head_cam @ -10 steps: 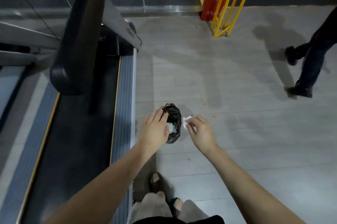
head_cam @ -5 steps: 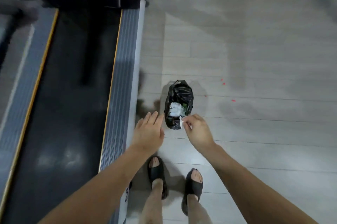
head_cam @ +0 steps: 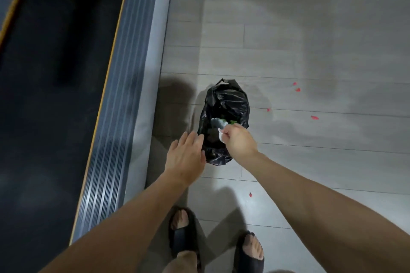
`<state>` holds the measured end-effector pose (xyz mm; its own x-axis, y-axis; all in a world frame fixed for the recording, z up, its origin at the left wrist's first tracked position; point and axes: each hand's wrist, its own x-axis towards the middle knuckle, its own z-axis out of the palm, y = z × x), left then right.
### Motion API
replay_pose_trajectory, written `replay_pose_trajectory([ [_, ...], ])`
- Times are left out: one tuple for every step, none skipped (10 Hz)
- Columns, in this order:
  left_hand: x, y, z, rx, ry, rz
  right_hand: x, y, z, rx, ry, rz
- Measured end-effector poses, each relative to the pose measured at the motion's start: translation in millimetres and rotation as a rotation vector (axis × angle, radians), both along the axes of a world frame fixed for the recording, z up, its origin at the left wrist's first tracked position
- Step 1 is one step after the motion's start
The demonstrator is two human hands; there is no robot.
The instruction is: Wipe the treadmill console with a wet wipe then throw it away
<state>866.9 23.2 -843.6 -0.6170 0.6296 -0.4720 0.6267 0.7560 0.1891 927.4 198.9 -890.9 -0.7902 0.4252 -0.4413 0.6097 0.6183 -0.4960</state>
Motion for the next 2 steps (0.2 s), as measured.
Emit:
replay_pose_trajectory([
  [-16,5,-25,0.02,0.03,0.034,-10,3,-33,0.051,-0.089,0.051],
  [-21,8,-29,0.01,0.018,0.036,-4,5,-46,0.072,-0.186,0.087],
])
